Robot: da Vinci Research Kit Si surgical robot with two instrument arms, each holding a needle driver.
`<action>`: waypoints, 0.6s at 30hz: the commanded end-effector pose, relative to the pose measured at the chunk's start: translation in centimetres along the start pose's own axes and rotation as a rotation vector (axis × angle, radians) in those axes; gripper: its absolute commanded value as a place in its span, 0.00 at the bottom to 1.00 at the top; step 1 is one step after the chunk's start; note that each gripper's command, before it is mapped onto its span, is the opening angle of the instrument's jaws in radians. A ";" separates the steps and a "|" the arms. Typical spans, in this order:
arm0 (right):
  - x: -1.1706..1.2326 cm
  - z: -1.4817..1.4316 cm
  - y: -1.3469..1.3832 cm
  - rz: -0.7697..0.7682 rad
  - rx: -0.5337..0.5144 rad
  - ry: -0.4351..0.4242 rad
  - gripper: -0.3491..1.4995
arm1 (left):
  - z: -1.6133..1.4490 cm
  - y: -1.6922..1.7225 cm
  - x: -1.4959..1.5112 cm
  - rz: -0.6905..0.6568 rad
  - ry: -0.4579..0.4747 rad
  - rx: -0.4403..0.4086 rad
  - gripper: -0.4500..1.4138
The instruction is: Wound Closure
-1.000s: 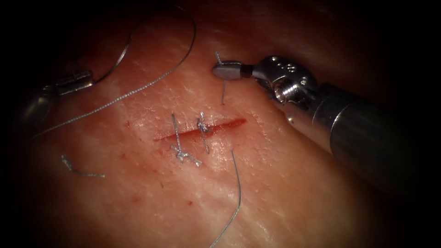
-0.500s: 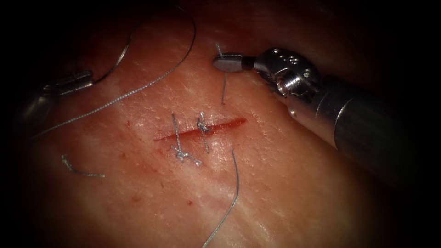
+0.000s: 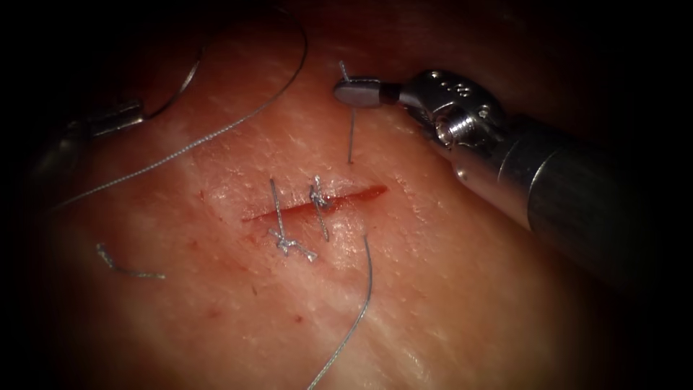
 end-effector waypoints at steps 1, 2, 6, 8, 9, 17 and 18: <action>0.03 0.10 0.04 -0.020 -0.004 0.024 0.41 | 0.06 -0.05 -0.08 -0.001 -0.001 0.004 0.00; 0.03 0.09 0.03 -0.067 -0.038 0.046 0.71 | 0.06 -0.17 -0.19 -0.008 -0.008 0.013 0.00; 0.01 0.07 0.02 -0.074 -0.040 0.045 0.75 | 0.03 -0.30 -0.32 -0.025 -0.024 0.027 0.00; 0.01 0.05 0.00 -0.074 -0.045 0.045 0.80 | 0.00 -0.39 -0.37 -0.092 -0.039 0.055 0.23; 0.00 0.04 -0.01 -0.074 -0.044 0.047 0.80 | -0.01 -0.41 -0.38 -0.126 -0.046 0.073 0.39; -0.05 -0.04 -0.09 -0.096 -0.039 0.049 0.80 | -0.16 -0.51 -0.42 -0.208 -0.108 0.248 0.97; -0.06 -0.04 -0.09 -0.102 -0.038 0.048 0.80 | -0.19 -0.53 -0.42 -0.207 -0.113 0.260 0.97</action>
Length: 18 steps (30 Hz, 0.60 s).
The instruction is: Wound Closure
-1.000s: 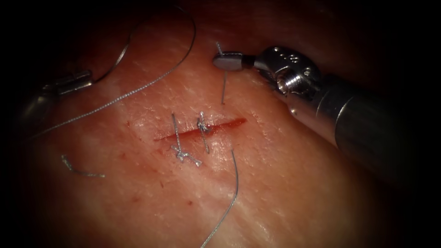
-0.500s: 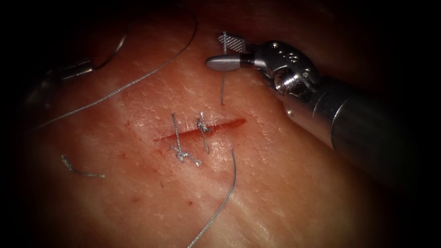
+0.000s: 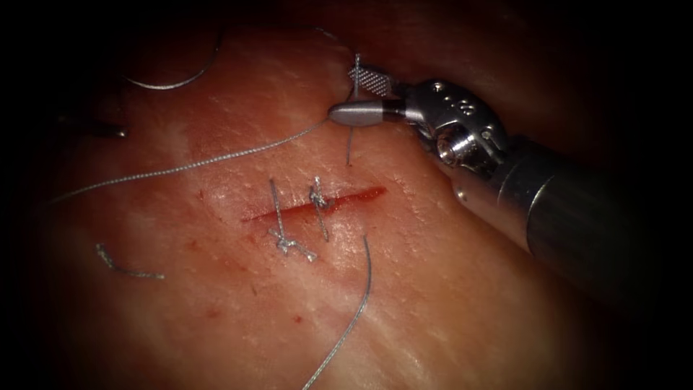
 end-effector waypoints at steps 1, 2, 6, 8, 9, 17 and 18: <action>-0.01 0.05 0.02 -0.007 0.003 0.003 0.80 | 0.00 -0.09 -0.04 0.005 -0.005 0.004 0.98; -0.01 0.05 0.02 -0.007 0.003 0.003 0.80 | 0.00 -0.09 -0.04 0.005 -0.005 0.004 0.98; -0.09 0.03 -0.01 -0.014 0.005 0.004 0.80 | -0.18 -0.16 -0.02 0.037 -0.066 0.032 0.98; -0.12 0.02 -0.02 -0.023 0.006 0.004 0.80 | -0.21 -0.09 0.00 0.057 -0.114 0.035 0.96; -0.13 0.01 -0.02 -0.024 0.007 0.004 0.80 | -0.22 -0.03 0.01 0.068 -0.142 0.039 0.95; -0.15 -0.28 0.03 -0.062 -0.001 -0.003 0.82 | -0.04 0.74 0.23 0.231 -0.214 0.038 0.98; -0.12 -0.46 0.08 -0.072 -0.024 -0.008 0.83 | 0.02 0.98 0.35 0.248 -0.204 -0.002 0.98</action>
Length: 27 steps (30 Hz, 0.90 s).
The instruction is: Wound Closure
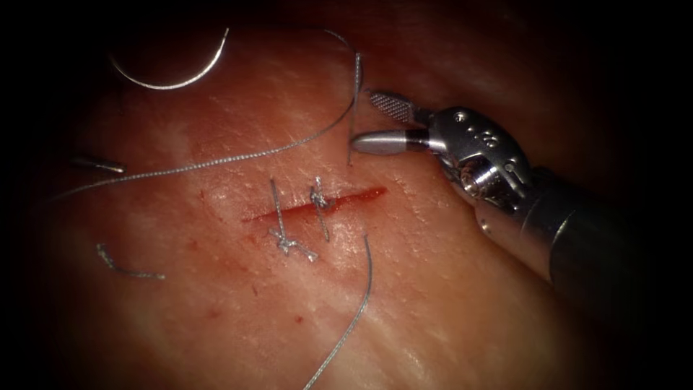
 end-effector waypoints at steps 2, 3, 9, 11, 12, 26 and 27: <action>0.03 -0.06 0.09 -0.008 -0.014 0.002 0.84 | 0.08 0.04 0.01 0.003 0.009 -0.013 0.98; 0.04 -0.26 0.10 -0.012 -0.032 0.009 0.84 | 0.09 0.21 0.13 0.011 0.028 -0.053 0.99; 0.03 -0.59 0.03 -0.014 -0.030 0.006 0.84 | 0.10 0.58 0.17 0.026 0.090 -0.198 0.86; 0.01 -0.67 -0.12 -0.148 0.019 -0.002 0.94 | 0.14 0.78 0.19 0.029 0.086 -0.254 0.86; 0.01 -0.67 -0.12 -0.148 0.019 -0.002 0.94 | 0.14 0.78 0.19 0.029 0.086 -0.254 0.86; -0.13 -0.84 -0.68 -0.188 0.162 -0.027 0.84 | 0.47 1.94 -0.15 -0.168 -0.067 -0.605 0.78; -0.13 -0.84 -0.68 -0.188 0.162 -0.027 0.84 | 0.47 1.94 -0.15 -0.168 -0.067 -0.605 0.78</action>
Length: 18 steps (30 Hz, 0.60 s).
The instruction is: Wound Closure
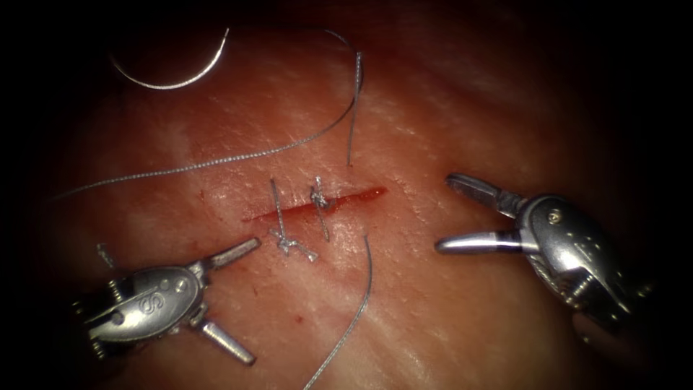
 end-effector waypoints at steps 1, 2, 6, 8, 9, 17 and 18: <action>-0.05 0.10 0.08 -0.004 -0.015 -0.002 0.84 | 0.14 0.06 -0.11 -0.089 0.005 -0.007 0.80; -0.06 0.10 0.09 -0.005 -0.016 -0.002 0.84 | 0.20 0.13 -0.14 -0.128 0.005 0.008 0.81; -0.08 0.12 0.09 -0.012 -0.025 -0.004 0.84 | 0.32 0.27 -0.23 -0.213 -0.014 0.055 0.81; -0.09 0.14 0.08 -0.025 -0.028 -0.014 0.84 | 0.39 0.33 -0.29 -0.339 -0.028 0.081 0.77; -0.09 0.14 0.08 -0.025 -0.028 -0.014 0.84 | 0.39 0.33 -0.29 -0.339 -0.028 0.081 0.77; -0.10 0.23 0.05 -0.032 -0.031 -0.025 0.84 | 0.53 0.52 -0.40 -0.282 -0.154 0.243 0.68; -0.10 0.23 0.05 -0.032 -0.031 -0.025 0.84 | 0.53 0.57 -0.40 -0.219 -0.168 0.254 0.68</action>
